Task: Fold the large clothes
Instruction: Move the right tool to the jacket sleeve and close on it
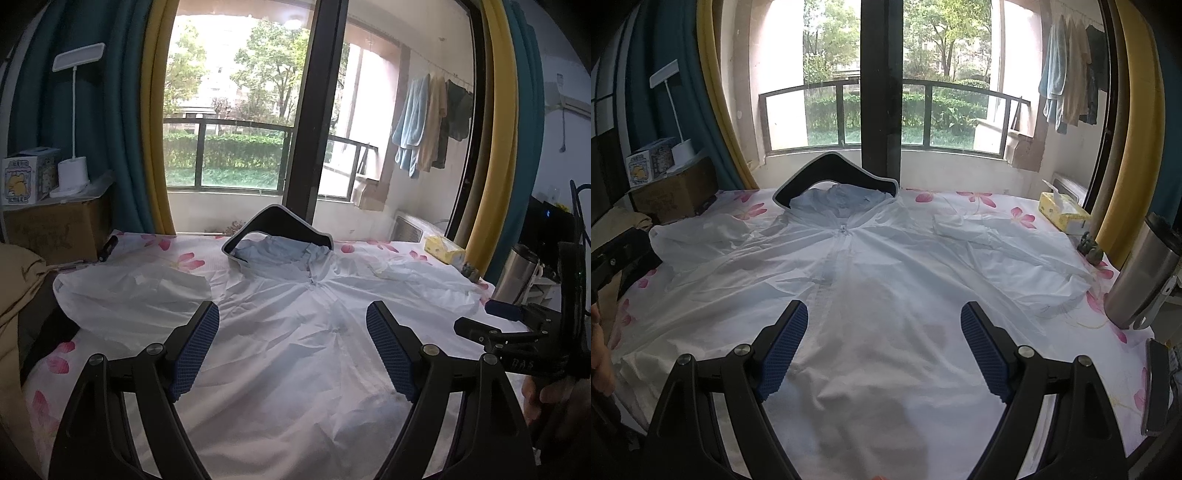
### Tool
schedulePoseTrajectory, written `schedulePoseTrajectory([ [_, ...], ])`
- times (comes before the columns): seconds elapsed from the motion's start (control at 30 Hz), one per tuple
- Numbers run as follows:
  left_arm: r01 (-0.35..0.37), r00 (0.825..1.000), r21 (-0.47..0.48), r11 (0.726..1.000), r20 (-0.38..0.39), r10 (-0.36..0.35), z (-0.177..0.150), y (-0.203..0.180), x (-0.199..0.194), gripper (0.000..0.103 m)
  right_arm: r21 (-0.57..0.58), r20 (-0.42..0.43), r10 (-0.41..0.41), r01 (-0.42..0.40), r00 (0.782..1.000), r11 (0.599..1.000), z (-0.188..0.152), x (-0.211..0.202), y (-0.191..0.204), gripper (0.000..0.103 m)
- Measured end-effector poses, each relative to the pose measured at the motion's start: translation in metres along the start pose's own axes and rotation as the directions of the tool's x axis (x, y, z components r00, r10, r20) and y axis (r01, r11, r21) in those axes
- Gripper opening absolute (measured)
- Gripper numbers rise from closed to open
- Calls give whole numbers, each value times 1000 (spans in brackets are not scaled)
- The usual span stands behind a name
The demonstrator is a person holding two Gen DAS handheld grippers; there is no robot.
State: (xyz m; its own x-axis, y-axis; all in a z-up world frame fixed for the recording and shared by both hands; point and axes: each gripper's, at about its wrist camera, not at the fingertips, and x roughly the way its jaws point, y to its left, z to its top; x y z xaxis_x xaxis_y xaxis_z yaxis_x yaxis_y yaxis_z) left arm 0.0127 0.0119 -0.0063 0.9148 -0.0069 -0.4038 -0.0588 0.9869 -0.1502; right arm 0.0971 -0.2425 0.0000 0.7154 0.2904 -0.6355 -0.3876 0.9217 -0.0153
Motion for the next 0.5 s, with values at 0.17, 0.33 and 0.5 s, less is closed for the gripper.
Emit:
schedulePoseTrajectory([
  [0.17,2,1000,6,1000,-24,-2,4,-2,15,85,-11,-11,-8,8,1000,1000,7,11,-12,85],
  [0.33,5,998,-6,1000,-58,-5,7,0,37,85,-78,-61,-46,41,997,996,15,34,-32,85],
  [0.5,0,995,-18,1000,-100,-2,9,2,61,85,-119,-84,-72,62,994,991,27,58,-55,85],
])
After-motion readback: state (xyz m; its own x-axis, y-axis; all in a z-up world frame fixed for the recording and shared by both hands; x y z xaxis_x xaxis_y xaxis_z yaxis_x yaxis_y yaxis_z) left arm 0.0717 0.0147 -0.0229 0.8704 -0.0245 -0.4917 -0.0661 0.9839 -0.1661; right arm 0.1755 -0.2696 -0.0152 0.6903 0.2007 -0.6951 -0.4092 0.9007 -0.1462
